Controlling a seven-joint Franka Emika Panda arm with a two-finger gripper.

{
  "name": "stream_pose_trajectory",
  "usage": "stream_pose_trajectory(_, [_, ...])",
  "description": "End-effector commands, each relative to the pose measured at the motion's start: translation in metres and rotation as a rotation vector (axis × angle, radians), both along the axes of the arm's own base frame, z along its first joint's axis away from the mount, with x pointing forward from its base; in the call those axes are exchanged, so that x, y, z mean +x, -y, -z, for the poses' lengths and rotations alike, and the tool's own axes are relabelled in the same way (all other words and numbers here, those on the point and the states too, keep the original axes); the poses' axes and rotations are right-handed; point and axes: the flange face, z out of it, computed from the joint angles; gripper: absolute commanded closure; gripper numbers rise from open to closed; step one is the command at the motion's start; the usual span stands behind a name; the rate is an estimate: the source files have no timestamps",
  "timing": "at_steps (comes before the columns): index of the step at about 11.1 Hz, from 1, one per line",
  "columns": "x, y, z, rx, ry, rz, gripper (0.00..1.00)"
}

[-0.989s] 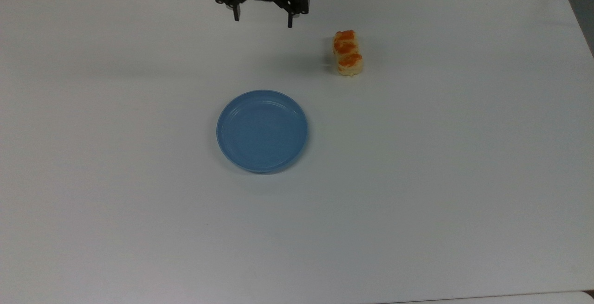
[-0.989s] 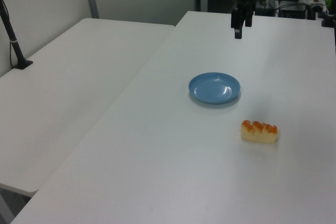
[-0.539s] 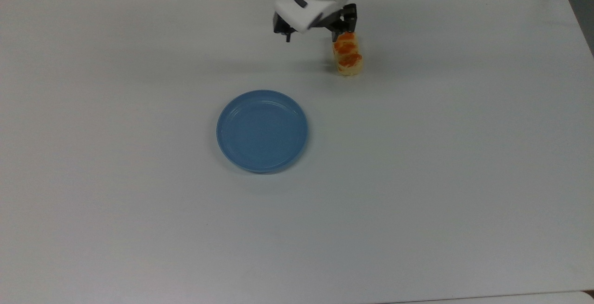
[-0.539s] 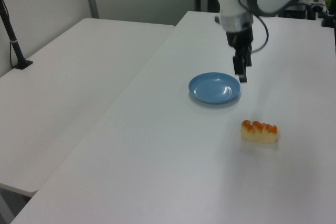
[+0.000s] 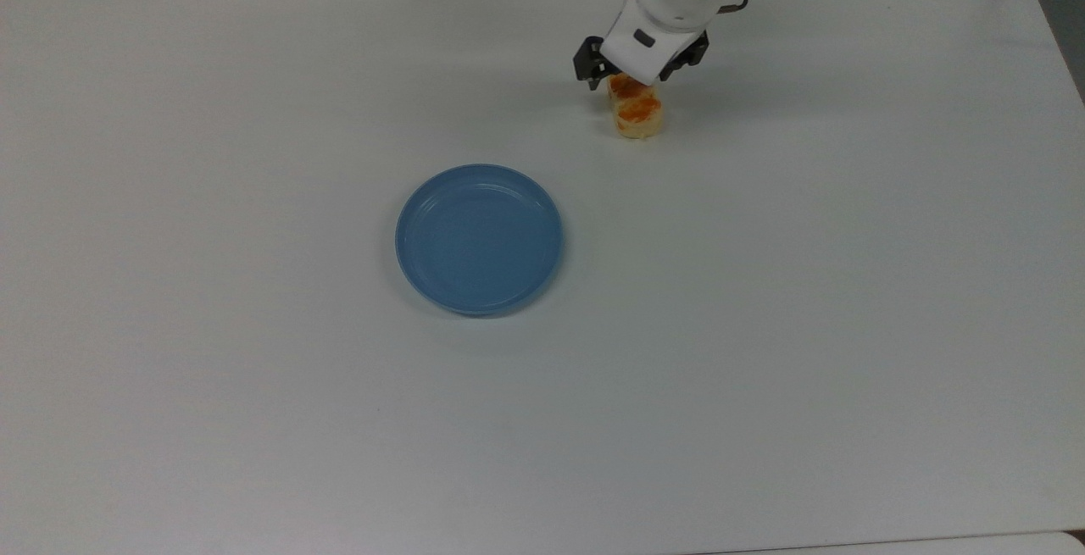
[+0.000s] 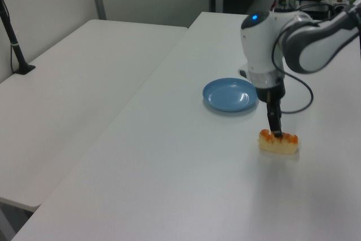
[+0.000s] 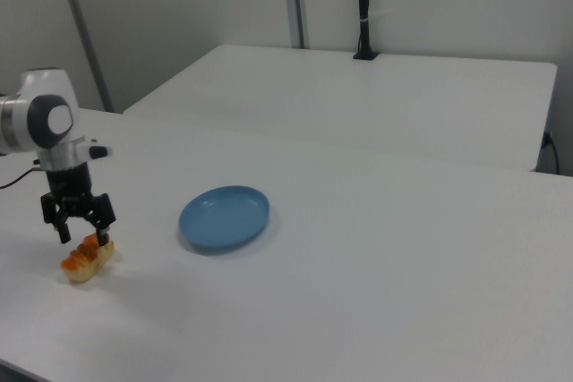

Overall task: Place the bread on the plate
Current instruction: 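Close the gripper on the bread roll, then lift the bread roll and carry it over the blue plate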

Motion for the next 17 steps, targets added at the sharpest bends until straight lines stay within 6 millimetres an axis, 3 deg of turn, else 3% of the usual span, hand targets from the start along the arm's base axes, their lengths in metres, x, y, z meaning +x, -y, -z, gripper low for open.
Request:
stream_pose_trajectory(1, [-0.017, -0.021, 0.035, -0.027, -0.001, 0.043, 0.00])
stream_pose_trajectory(2, [-0.014, -0.023, 0.038, -0.031, 0.024, 0.062, 0.05])
stream_pose_trajectory(4, [-0.010, -0.017, 0.041, -0.058, 0.044, 0.044, 0.46])
stream_pose_trajectory(5, [-0.007, -0.014, 0.037, -0.055, 0.047, 0.043, 0.59])
stream_pose_trajectory(6, [-0.001, -0.010, 0.025, -0.046, 0.060, 0.044, 0.63])
stream_pose_trajectory(8, [0.028, 0.012, -0.019, -0.023, 0.104, 0.091, 0.63])
stream_pose_trajectory(11, [0.082, 0.079, -0.075, 0.028, 0.134, 0.134, 0.63])
stream_pose_trajectory(12, [0.099, 0.107, -0.078, 0.033, 0.147, 0.147, 0.62])
stream_pose_trajectory(14, [0.132, 0.152, -0.063, 0.027, 0.148, 0.169, 0.60])
stream_pose_trajectory(16, [0.158, 0.165, -0.040, -0.002, 0.145, 0.178, 0.58])
stream_pose_trajectory(17, [0.162, 0.167, -0.023, -0.017, 0.125, 0.178, 0.55])
